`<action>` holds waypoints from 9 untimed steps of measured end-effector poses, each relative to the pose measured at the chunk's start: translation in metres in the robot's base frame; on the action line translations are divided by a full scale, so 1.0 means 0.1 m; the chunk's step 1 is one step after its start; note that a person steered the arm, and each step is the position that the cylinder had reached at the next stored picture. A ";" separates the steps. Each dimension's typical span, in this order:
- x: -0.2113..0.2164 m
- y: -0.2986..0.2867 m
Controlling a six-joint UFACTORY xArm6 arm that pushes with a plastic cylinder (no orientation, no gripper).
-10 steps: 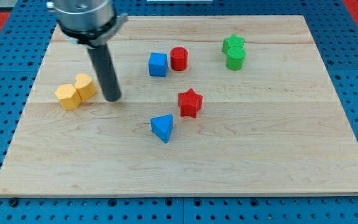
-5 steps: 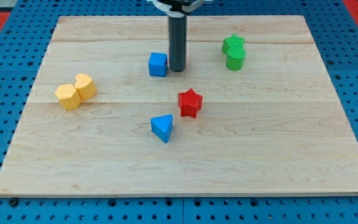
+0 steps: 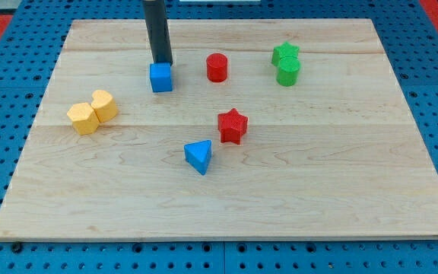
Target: Place the cube into the triangle on top side
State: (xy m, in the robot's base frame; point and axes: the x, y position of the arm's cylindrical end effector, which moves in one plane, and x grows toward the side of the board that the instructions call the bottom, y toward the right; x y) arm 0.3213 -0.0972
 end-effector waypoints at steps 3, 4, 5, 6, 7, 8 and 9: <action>0.36 -0.18; 0.56 -0.21; 0.93 -0.14; 1.26 -0.14; 1.50 0.14; 1.29 0.23; 0.99 0.24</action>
